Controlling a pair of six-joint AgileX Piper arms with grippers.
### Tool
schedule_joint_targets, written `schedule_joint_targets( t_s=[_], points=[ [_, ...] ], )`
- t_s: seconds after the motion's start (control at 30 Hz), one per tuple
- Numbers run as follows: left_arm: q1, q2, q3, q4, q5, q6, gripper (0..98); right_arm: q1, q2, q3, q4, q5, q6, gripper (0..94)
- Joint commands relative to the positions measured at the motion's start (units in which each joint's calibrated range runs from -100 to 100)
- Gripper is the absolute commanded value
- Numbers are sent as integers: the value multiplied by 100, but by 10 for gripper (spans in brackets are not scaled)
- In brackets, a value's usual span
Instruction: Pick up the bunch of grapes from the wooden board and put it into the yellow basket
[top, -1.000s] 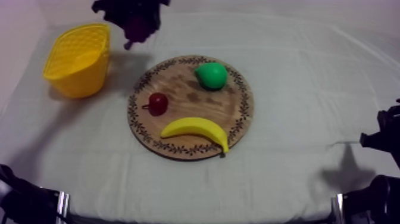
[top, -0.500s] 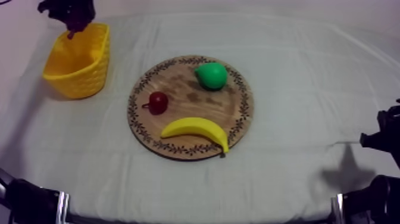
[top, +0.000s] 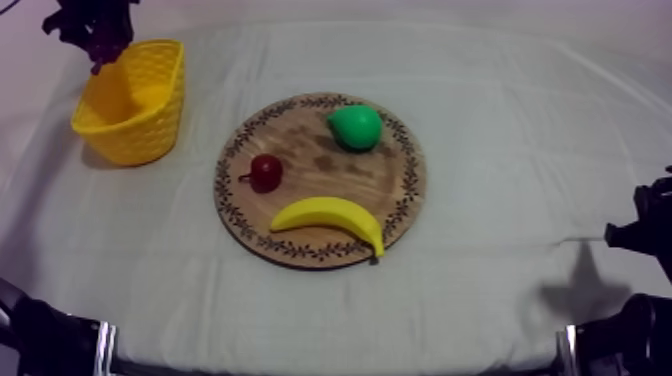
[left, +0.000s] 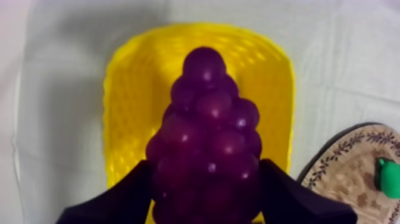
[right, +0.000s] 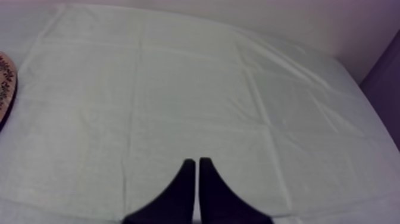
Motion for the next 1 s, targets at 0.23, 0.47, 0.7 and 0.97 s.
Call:
schedule_joint_targets(
  t_s=[0.23,0.47,0.7,0.97],
  points=[
    [-55,683,306,25,-307,52,516,0,-2,-5,-1,-3,-1,3],
    [-47,1128,407,62,-520,27,665,0,-2,-5,-1,-3,-1,3],
    [-103,1305,409,107,-662,-10,890,0,-2,-5,-1,-3,-1,3],
    [-170,791,695,208,-875,-115,951,0,-2,-5,-1,-3,-1,3]
  ],
)
